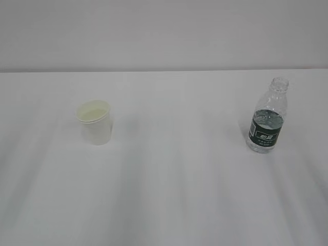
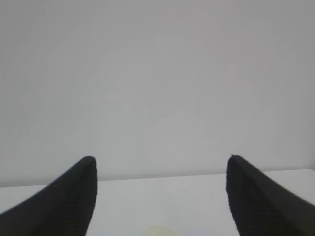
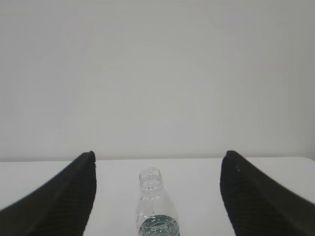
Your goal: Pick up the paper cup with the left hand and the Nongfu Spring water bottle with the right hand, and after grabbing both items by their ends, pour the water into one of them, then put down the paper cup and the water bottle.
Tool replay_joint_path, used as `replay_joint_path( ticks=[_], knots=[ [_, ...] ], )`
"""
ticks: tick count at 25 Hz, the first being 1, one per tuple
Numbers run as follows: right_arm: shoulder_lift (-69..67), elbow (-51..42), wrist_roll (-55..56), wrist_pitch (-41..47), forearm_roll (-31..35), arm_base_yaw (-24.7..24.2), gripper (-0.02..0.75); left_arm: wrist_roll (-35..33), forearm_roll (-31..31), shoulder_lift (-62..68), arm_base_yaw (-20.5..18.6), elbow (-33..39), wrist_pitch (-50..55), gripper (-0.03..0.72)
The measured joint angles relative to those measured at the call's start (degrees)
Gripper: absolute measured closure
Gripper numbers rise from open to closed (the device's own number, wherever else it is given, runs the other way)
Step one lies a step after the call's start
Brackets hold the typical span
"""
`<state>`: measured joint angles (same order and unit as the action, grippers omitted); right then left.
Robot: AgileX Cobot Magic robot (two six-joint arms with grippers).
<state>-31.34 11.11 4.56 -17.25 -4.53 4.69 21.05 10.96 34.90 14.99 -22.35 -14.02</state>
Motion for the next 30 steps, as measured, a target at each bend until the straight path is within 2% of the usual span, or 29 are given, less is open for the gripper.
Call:
replay_joint_path(
  ticks=[3, 10, 20, 25, 30],
  knots=[
    [2.4, 0.2, 0.1, 2.5, 0.0, 0.0, 0.15, 0.0, -0.1, -3.5, 0.0, 0.0, 4.6, 0.099],
    [11.3, 7.7, 0.1, 22.7, 0.0, 0.0, 0.15, 0.0, -0.7, -11.9, 0.0, -2.4, 15.4, 0.101],
    [20.2, 19.0, 0.2, 45.1, 0.0, 0.0, 0.15, 0.0, -1.1, -17.7, 0.0, -8.4, 27.6, 0.117],
    [22.8, 24.0, -2.0, 55.5, 0.0, 0.0, 0.15, -0.2, -1.2, -19.0, 0.0, -12.6, 37.2, 0.127],
    [23.9, 28.0, -3.2, 64.7, 0.0, 0.0, 0.15, -6.1, -1.6, -19.6, 0.0, -17.7, 47.7, 0.129]
  ],
)
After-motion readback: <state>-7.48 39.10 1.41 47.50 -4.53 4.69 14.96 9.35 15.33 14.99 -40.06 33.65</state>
